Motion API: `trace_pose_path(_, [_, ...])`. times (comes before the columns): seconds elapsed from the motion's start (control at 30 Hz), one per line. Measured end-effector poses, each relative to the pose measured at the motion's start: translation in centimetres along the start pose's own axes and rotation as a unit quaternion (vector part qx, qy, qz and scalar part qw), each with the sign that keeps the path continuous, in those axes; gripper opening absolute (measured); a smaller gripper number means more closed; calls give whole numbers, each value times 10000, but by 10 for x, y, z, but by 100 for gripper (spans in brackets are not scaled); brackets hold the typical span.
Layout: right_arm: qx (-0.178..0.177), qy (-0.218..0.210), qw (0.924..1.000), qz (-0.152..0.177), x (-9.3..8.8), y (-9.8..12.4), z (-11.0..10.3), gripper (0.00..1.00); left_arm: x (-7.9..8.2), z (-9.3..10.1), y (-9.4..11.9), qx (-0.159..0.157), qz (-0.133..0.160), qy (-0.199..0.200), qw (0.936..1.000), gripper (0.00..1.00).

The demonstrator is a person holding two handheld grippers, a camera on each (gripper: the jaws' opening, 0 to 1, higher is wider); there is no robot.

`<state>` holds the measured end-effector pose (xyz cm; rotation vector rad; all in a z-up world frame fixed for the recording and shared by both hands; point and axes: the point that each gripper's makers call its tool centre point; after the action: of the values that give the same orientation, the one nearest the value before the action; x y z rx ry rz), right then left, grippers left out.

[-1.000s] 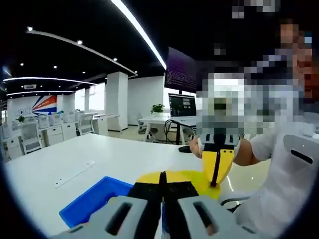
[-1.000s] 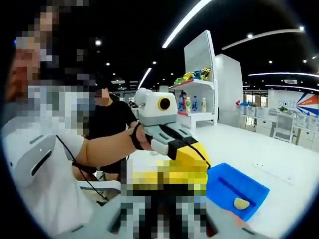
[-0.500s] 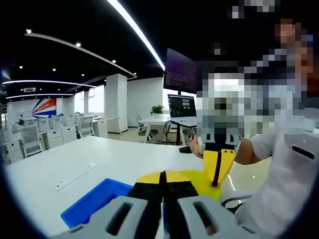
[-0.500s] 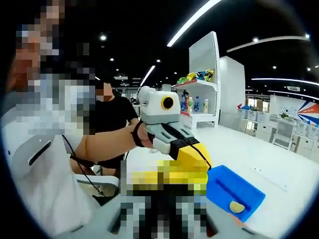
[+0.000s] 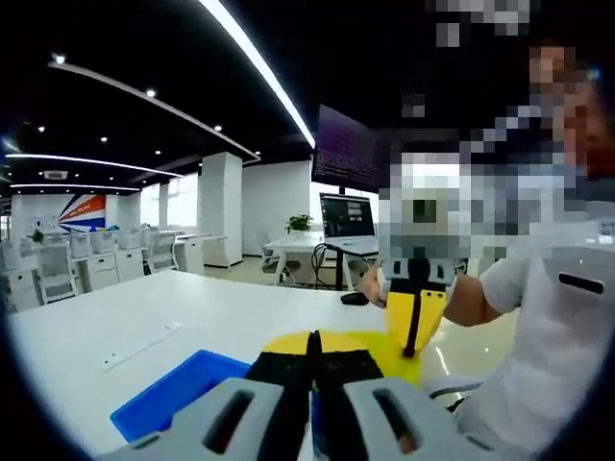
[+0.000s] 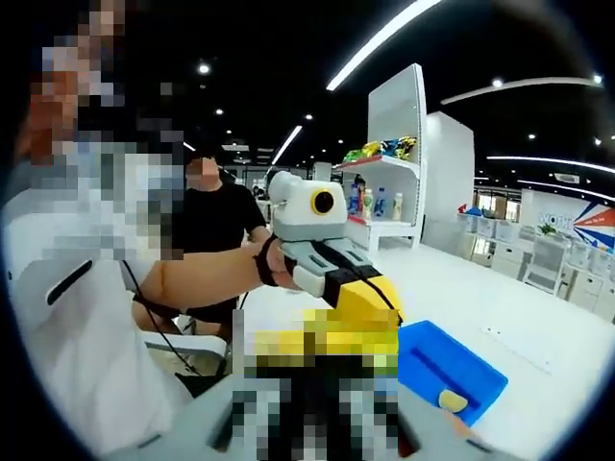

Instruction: Open the lid of the chip container on the table, take out the chips, place them into the box in front of the container, and close the lid

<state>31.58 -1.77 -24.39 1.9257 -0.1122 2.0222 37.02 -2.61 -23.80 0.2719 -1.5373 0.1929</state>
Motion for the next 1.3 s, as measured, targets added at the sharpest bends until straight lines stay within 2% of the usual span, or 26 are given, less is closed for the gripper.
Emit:
trace_pose_path(0.47, [-252, -90, 9996, 123, -4, 16, 18, 1, -1, 5, 27, 4, -112, -294, 9995, 4])
trace_pose_path(0.63, [-309, -181, 9993, 135, -6, 22, 22, 1, -5, 17, 42, -201, -109, -363, 9991, 9])
trace_pose_path(0.8, [-305, -251, 9992, 84, -10, 28, 25, 1, -8, 23, 53, -274, -49, -436, 9987, 11])
trace_pose_path(0.9, [-384, -148, 9991, -34, -18, 32, 30, 1, -20, 25, 62, -252, -266, -616, 9974, 15])
trace_pose_path(1.0, [-480, -89, 9988, -108, -27, 37, 37, 1, -27, 25, 69, -230, -301, -636, 9973, 17])
trace_pose_path(1.1, [-516, -65, 9986, 5, -30, 41, 40, 2, -30, 18, 77, -121, -240, -550, 9981, 17])
trace_pose_path(1.13, [-527, 19, 9986, 13, -30, 41, 41, 4, -31, 17, 78, -94, -222, -525, 9983, 18])
trace_pose_path(1.23, [-458, 250, 9986, -73, -37, 44, 42, 25, -34, 13, 83, 17, -182, -526, 9984, 28])
trace_pose_path(1.27, [-535, 358, 9978, -126, -39, 45, 45, 29, -34, 11, 84, 46, -159, -525, 9985, 31])
trace_pose_path(1.3, [-630, 449, 9968, -183, -43, 48, 49, 29, -36, 9, 87, 101, -132, -504, 9986, 32])
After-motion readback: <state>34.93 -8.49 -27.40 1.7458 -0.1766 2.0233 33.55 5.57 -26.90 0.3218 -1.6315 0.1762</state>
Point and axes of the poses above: the point that each gripper's makers call its tool centre point, and the gripper's own axes: y roughly backward along the fingers, z roughly to its right, x roughly out of its top
